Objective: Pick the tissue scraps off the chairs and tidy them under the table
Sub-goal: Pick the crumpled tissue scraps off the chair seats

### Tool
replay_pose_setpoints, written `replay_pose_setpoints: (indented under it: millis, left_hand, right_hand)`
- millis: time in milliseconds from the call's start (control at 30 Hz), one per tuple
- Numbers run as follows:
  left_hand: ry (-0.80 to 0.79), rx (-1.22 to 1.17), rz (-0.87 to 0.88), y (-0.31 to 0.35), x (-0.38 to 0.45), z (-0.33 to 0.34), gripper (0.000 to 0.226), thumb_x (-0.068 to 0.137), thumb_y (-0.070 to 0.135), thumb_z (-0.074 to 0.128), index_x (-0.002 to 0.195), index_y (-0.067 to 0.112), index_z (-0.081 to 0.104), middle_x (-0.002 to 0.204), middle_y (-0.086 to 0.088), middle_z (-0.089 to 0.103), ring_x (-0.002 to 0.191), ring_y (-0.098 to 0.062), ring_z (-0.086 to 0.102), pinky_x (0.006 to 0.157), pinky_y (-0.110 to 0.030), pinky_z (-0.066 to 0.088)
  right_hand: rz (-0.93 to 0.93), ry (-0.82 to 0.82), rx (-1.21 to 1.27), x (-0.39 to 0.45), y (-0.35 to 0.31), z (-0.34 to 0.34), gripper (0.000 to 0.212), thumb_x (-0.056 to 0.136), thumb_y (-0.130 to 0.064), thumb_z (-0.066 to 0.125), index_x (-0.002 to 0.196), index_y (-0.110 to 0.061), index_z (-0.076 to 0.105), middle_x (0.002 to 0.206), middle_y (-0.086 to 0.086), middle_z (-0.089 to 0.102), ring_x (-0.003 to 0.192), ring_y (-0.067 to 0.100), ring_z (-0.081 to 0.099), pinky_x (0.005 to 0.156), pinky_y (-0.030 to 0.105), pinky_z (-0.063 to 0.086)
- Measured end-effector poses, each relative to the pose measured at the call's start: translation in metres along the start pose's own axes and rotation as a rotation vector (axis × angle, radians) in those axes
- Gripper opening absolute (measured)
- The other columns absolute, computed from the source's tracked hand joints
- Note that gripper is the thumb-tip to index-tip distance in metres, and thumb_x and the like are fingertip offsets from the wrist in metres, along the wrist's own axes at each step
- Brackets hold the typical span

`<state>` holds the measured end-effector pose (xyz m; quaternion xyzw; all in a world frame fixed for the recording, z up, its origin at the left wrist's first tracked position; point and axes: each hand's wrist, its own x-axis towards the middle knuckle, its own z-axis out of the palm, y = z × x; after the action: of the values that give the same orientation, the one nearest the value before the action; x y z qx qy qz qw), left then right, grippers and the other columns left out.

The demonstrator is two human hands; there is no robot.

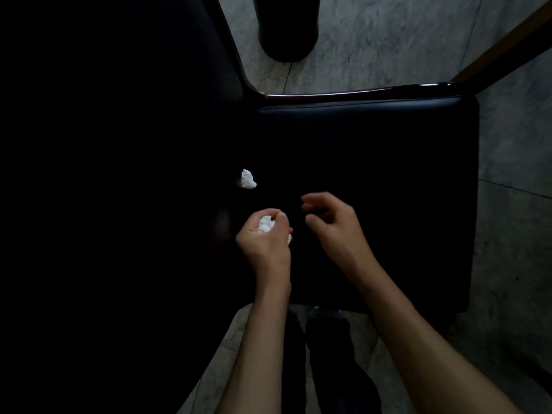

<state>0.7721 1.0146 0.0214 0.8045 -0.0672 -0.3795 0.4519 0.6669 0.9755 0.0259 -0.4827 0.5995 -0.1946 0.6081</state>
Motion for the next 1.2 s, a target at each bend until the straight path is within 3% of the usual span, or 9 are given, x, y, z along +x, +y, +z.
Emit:
replay_pose_setpoints:
  millis: [100, 233, 367, 567, 767, 933, 1000, 1100, 1200]
  left_hand:
    - [0.045, 0.115, 0.045, -0.007, 0.002, 0.001, 0.008, 0.081, 0.005, 0.069, 0.079, 0.012, 0.072, 0.066, 0.0, 0.067, 0.057, -0.007, 0.061, 0.052, -0.02, 0.049]
    - [0.023, 0.152, 0.037, -0.015, 0.008, 0.0, 0.012, 0.083, -0.002, 0.065, 0.081, 0.008, 0.071, 0.064, 0.004, 0.064, 0.059, -0.006, 0.058, 0.056, -0.02, 0.048]
    - [-0.015, 0.123, 0.01, -0.022, 0.013, 0.0, 0.035, 0.083, -0.011, 0.053, 0.06, 0.015, 0.06, 0.055, 0.007, 0.051, 0.054, -0.006, 0.047, 0.05, -0.019, 0.04]
    - [0.002, 0.102, 0.001, -0.027, 0.017, 0.003, 0.049, 0.083, -0.019, 0.047, 0.055, 0.021, 0.046, 0.055, 0.01, 0.045, 0.046, 0.005, 0.043, 0.05, -0.012, 0.036]
    - [0.016, 0.168, -0.023, -0.032, 0.016, -0.002, 0.036, 0.082, -0.011, 0.048, 0.055, 0.012, 0.04, 0.054, 0.005, 0.035, 0.051, -0.006, 0.031, 0.047, -0.024, 0.028]
    - [0.001, 0.163, -0.044, -0.023, 0.009, 0.0, 0.018, 0.081, -0.009, 0.058, 0.074, 0.005, 0.066, 0.064, -0.002, 0.06, 0.06, -0.013, 0.054, 0.056, -0.028, 0.046]
    - [-0.014, 0.172, -0.038, -0.014, 0.004, 0.002, 0.015, 0.081, -0.003, 0.064, 0.081, 0.011, 0.071, 0.07, -0.004, 0.068, 0.065, -0.015, 0.063, 0.062, -0.031, 0.052]
    - [-0.026, 0.21, 0.018, 0.004, -0.006, 0.002, 0.013, 0.08, 0.005, 0.069, 0.078, 0.018, 0.071, 0.069, -0.002, 0.07, 0.063, -0.015, 0.065, 0.06, -0.029, 0.054]
    - [-0.028, 0.269, 0.084, 0.028, -0.02, 0.001, 0.008, 0.08, 0.01, 0.07, 0.078, 0.018, 0.071, 0.068, 0.0, 0.069, 0.063, -0.016, 0.066, 0.057, -0.028, 0.054]
  right_hand:
    - [-0.181, -0.003, -0.254, 0.036, -0.014, 0.009, 0.045, 0.089, -0.008, 0.062, 0.133, -0.018, 0.057, 0.123, -0.002, 0.055, 0.1, 0.008, 0.057, 0.088, 0.023, 0.05]
    - [-0.338, -0.174, -0.604, 0.076, -0.021, 0.031, 0.059, 0.09, -0.019, 0.065, 0.144, -0.028, 0.045, 0.14, 0.0, 0.042, 0.115, 0.019, 0.054, 0.091, 0.038, 0.052]
    - [-0.405, -0.21, -0.789, 0.098, -0.016, 0.054, 0.062, 0.089, -0.028, 0.068, 0.145, -0.033, 0.042, 0.144, 0.005, 0.035, 0.111, 0.026, 0.055, 0.084, 0.042, 0.054]
    - [-0.473, -0.153, -0.948, 0.104, -0.012, 0.077, 0.034, 0.091, -0.034, 0.062, 0.125, -0.029, 0.058, 0.13, 0.01, 0.04, 0.09, 0.027, 0.057, 0.069, 0.04, 0.049]
    - [-0.526, -0.17, -0.831, 0.094, -0.01, 0.068, 0.023, 0.099, -0.029, 0.05, 0.102, -0.009, 0.061, 0.11, 0.01, 0.048, 0.086, 0.024, 0.054, 0.067, 0.038, 0.048]
    - [-0.317, -0.109, -0.548, 0.076, -0.011, 0.046, 0.01, 0.098, -0.017, 0.052, 0.09, -0.011, 0.051, 0.094, 0.006, 0.056, 0.077, 0.019, 0.057, 0.065, 0.038, 0.051]
    - [-0.227, -0.032, -0.42, 0.065, -0.011, 0.032, 0.003, 0.098, -0.015, 0.052, 0.096, -0.012, 0.052, 0.087, 0.004, 0.06, 0.07, 0.015, 0.058, 0.057, 0.034, 0.049]
    - [-0.121, 0.02, -0.277, 0.045, -0.018, 0.009, 0.027, 0.098, -0.014, 0.052, 0.123, -0.021, 0.061, 0.098, 0.0, 0.063, 0.079, 0.01, 0.065, 0.061, 0.024, 0.052]
    - [-0.073, 0.069, -0.17, 0.024, -0.031, -0.008, 0.024, 0.096, -0.004, 0.055, 0.115, -0.011, 0.068, 0.097, 0.001, 0.063, 0.076, 0.003, 0.063, 0.06, 0.012, 0.049]
